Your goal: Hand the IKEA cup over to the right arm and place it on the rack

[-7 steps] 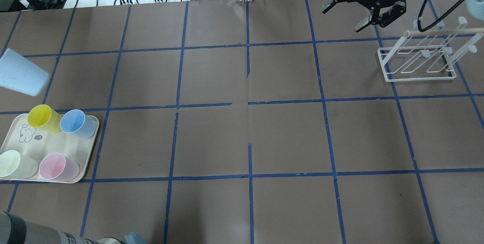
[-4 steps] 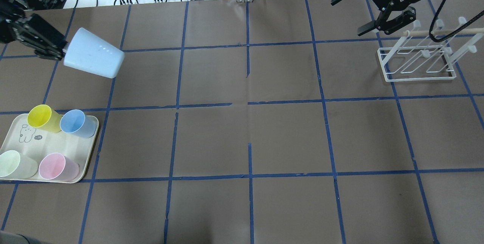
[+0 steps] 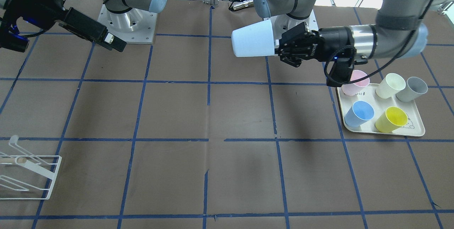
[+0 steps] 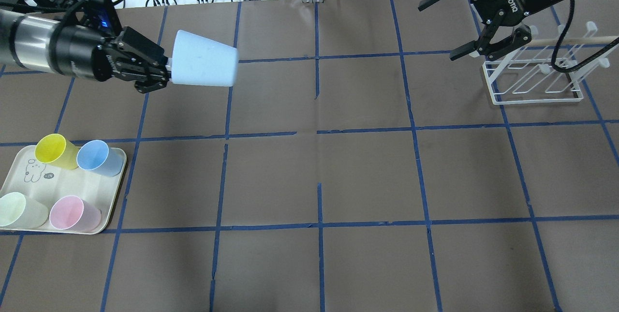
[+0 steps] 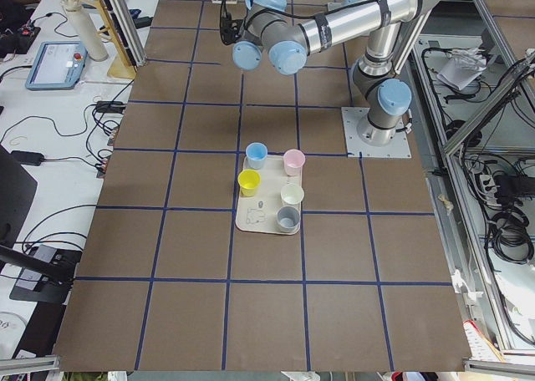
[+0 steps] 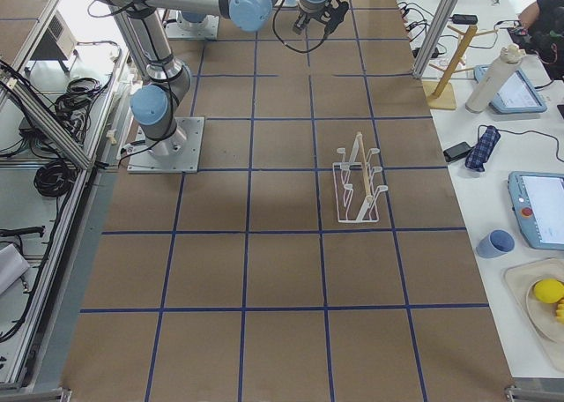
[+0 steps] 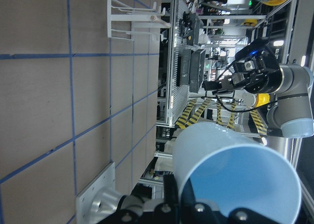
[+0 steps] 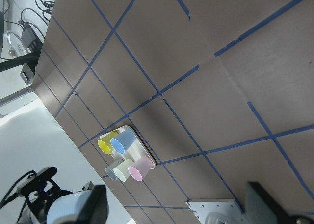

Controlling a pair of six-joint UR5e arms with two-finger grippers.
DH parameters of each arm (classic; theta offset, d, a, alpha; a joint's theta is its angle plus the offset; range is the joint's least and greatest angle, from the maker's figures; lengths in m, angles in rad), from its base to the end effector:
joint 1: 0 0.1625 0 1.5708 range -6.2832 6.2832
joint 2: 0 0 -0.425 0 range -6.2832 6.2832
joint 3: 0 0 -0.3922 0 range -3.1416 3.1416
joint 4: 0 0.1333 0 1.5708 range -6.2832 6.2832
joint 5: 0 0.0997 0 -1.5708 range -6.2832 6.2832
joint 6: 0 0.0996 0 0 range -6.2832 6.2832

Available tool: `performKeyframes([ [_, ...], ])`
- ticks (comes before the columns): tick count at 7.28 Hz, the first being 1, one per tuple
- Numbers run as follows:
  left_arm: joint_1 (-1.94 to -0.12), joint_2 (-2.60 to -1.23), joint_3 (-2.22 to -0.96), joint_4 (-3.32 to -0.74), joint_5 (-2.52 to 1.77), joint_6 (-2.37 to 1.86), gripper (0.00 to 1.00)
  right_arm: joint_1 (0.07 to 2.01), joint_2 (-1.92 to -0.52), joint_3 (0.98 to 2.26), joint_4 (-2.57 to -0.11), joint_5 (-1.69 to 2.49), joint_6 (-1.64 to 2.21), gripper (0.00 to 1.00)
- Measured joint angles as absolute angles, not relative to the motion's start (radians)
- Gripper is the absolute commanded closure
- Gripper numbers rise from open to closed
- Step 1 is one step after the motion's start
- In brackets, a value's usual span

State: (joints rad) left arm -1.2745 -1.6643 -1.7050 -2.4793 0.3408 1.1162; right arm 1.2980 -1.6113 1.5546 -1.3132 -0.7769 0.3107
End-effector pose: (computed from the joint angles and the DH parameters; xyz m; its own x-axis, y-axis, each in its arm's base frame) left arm -0.0907 -0.4810 0.3927 -0.1412 -0.0401 0.9892 0.0090 0.9991 0.0418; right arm 0.0733 -0.4962 0.5211 -0.5256 0.5988 -0.6043 0.4461 0.7988 0.4036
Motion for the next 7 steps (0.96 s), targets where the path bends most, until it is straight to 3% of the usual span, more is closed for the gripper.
performKeyframes([
  [3,-1.456,-1.64,-1.839,-2.478,-0.047,1.222,1.0,1.3,-1.669,1.562,-1.311,-0.76,0.511,0.0],
  [7,-1.637,-1.619,-1.882,-2.447,-0.418,1.269,1.0,1.305,-1.688,1.563,-1.308,-0.679,0.807,0.0],
])
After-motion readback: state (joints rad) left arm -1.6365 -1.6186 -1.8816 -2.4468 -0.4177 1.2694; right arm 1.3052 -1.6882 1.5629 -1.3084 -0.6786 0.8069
